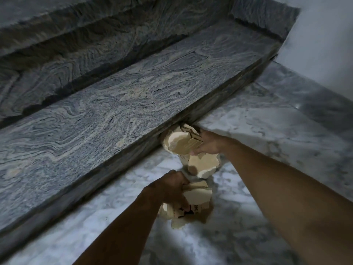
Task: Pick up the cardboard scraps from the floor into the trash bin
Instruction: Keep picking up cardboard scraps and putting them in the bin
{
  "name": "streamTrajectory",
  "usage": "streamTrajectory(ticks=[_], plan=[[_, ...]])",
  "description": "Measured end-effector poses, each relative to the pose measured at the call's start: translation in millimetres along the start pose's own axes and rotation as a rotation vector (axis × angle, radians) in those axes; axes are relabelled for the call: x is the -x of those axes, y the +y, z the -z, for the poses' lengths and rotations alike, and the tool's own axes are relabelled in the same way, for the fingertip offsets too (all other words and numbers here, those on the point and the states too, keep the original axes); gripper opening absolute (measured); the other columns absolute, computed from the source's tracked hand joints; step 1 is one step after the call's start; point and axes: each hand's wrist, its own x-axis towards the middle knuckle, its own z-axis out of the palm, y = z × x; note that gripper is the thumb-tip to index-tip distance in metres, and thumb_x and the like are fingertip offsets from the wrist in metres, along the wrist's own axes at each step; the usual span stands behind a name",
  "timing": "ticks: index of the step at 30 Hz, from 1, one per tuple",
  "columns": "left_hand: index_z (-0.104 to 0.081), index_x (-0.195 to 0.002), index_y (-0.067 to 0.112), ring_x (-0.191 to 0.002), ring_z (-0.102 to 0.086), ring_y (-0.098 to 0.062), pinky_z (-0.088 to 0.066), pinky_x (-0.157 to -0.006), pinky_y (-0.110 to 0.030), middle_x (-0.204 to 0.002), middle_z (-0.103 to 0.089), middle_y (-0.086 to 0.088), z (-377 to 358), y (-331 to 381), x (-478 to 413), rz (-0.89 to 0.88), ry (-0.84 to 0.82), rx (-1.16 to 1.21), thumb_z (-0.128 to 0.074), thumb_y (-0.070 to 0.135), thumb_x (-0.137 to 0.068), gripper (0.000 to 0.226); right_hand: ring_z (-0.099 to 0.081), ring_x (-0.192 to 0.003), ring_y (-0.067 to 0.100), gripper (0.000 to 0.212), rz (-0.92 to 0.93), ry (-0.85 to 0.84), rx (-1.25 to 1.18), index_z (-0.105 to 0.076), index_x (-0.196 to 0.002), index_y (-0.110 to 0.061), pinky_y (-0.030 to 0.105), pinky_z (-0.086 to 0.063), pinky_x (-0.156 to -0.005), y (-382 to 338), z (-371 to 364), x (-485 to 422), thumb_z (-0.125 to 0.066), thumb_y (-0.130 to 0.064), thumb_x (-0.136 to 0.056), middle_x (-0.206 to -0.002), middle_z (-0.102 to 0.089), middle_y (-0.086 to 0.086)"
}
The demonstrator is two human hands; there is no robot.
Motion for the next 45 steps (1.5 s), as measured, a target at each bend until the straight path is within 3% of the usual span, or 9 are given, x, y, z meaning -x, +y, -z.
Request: streamTrajectory(ticks=[4, 9, 15, 20, 24, 35, 37, 40, 45], plan=[[-0.073, -0.101, 0.021, -0.088, -0.066, -0.012, -0.059, -0.076, -0.027, -0.103, -0.07, 0.002, -0.1, 0.1, -6.6, 0.009, -0.016, 0.008, -0.092, 0.035, -0.056, 0.052, -0.037, -0.14, 0.029, 0.112, -0.014, 0.008, 0.021, -0.019, -0.155, -0.011, 0.038, -0.041, -0.107, 3.8, -0.5, -0.5, -0.081, -0.055, -0.073, -0.16, -0.028, 0.008], [-0.071, -0.104, 0.017, -0.071, -0.057, -0.001, -0.04, -0.05, -0.004, -0.093, -0.063, 0.007, 1.6, 1.0, -7.7, 0.0, -0.03, 0.057, -0.091, 0.026, -0.062, 0.047, -0.041, -0.136, 0.026, 0.101, 0.033, 0.031, 0.04, -0.031, -0.15, -0.009, 0.035, -0.04, -0.109, 2.5, -0.5, -5.8, -0.083, -0.05, -0.072, -0.153, -0.034, 0.004], [-0.069, -0.11, 0.017, -0.07, -0.055, -0.002, -0.037, -0.042, -0.004, -0.096, -0.06, 0.007, 2.0, 1.4, -6.9, 0.018, -0.038, 0.101, -0.091, 0.024, -0.063, 0.052, -0.026, -0.146, 0.026, 0.113, 0.049, 0.058, 0.1, -0.017, -0.156, -0.006, 0.037, -0.033, -0.116, 1.4, 0.8, -8.1, -0.083, -0.048, -0.074, -0.165, -0.004, 0.003], [-0.067, -0.111, 0.016, -0.078, -0.059, -0.009, -0.036, -0.035, -0.007, -0.1, -0.061, 0.005, 0.9, 0.6, -6.8, 0.062, -0.048, 0.09, -0.091, 0.027, -0.062, 0.056, -0.054, -0.118, 0.023, 0.087, -0.044, 0.005, 0.073, -0.044, -0.137, -0.013, 0.04, -0.049, -0.101, -0.3, 2.8, -5.3, -0.082, -0.054, -0.071, -0.138, -0.052, 0.0], [-0.066, -0.114, 0.018, -0.091, -0.064, -0.013, -0.047, -0.049, -0.015, -0.109, -0.063, 0.003, 0.0, 0.4, -6.3, 0.098, -0.03, 0.094, -0.093, 0.034, -0.056, 0.066, -0.044, -0.133, 0.027, 0.099, 0.0, 0.01, 0.097, -0.03, -0.15, -0.008, 0.037, -0.043, -0.105, -1.6, 0.5, -3.3, -0.078, -0.053, -0.076, -0.151, -0.039, 0.008], [-0.067, -0.114, 0.016, -0.068, -0.054, -0.002, -0.034, -0.031, -0.007, -0.098, -0.061, 0.006, 6.8, 8.0, -3.1, 0.108, -0.075, 0.162, -0.092, 0.025, -0.062, 0.058, -0.03, -0.146, 0.025, 0.11, 0.1, -0.009, 0.169, -0.023, -0.157, -0.012, 0.034, -0.036, -0.114, -5.7, 12.8, -9.9, -0.083, -0.049, -0.072, -0.163, 0.024, -0.003], [-0.067, -0.113, 0.016, -0.065, -0.052, 0.001, -0.033, -0.03, -0.007, -0.089, -0.058, 0.01, 7.4, 8.8, -3.3, 0.097, -0.078, 0.171, -0.091, 0.023, -0.064, 0.055, -0.035, -0.143, 0.027, 0.098, 0.082, -0.03, 0.137, -0.03, -0.155, -0.016, 0.033, -0.037, -0.113, -6.4, 14.1, -7.1, -0.082, -0.044, -0.076, -0.166, 0.011, 0.005], [-0.067, -0.114, 0.015, -0.061, -0.049, 0.003, -0.032, -0.03, -0.006, -0.083, -0.055, 0.011, 10.3, 12.7, -4.4, 0.075, -0.079, 0.175, -0.089, 0.02, -0.067, 0.052, -0.057, -0.12, 0.023, 0.045, 0.086, -0.074, -0.035, -0.063, -0.123, -0.024, 0.032, -0.046, -0.1, -2.6, 9.5, -3.1, -0.08, -0.032, -0.082, -0.136, -0.057, 0.004], [-0.069, -0.112, 0.016, -0.065, -0.05, 0.001, -0.033, -0.034, -0.004, -0.095, -0.059, 0.003, 10.7, 13.3, -5.5, 0.058, -0.076, 0.139, -0.09, 0.024, -0.067, 0.051, -0.063, -0.11, 0.02, 0.044, 0.116, -0.021, -0.19, -0.062, -0.122, -0.026, 0.041, -0.051, -0.1, 3.7, -4.1, 4.4, -0.08, -0.029, -0.082, -0.12, -0.067, -0.001]])
